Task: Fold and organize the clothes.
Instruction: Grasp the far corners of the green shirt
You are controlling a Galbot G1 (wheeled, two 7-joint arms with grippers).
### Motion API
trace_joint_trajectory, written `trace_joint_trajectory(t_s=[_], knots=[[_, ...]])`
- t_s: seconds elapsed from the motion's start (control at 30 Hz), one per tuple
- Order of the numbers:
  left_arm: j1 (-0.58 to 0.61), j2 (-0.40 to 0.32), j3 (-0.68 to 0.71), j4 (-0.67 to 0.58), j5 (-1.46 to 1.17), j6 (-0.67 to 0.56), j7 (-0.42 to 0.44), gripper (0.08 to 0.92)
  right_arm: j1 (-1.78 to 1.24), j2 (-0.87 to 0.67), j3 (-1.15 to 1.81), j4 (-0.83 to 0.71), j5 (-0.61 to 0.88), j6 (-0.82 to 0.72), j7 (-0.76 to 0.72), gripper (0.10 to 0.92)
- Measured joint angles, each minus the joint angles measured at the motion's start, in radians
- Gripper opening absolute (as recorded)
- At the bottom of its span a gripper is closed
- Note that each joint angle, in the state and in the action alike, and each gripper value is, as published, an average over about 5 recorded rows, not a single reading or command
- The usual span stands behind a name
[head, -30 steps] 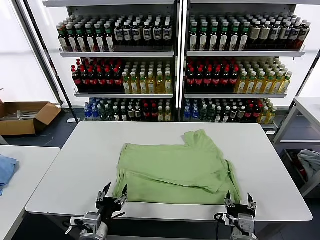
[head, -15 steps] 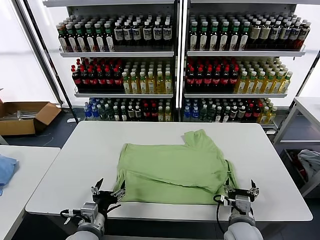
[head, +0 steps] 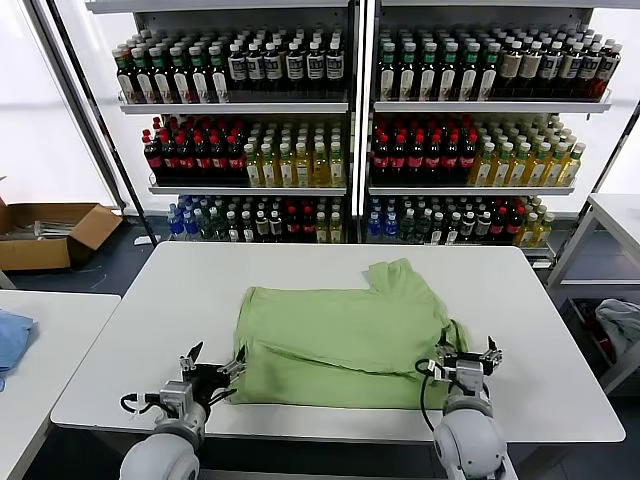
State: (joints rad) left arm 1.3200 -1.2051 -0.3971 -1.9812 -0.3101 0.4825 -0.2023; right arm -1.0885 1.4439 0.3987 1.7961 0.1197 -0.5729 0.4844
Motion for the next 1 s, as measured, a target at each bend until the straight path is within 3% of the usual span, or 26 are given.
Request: trace_joint_trajectory(t_s=[0.53,1.0], knots=[[-0.253,0.071,0.08,0.168,-0.1,0.023,0.011,0.823,0.366,0.061,-0.007,-0.345,0.103,0.037,-0.012,0.823],[-0.578,0.035,0.214,0.469,-0.162,0.018,0.041,0.823,0.664,0.122,-0.004,-0.771,0.109,0.069,-0.071,0.823]])
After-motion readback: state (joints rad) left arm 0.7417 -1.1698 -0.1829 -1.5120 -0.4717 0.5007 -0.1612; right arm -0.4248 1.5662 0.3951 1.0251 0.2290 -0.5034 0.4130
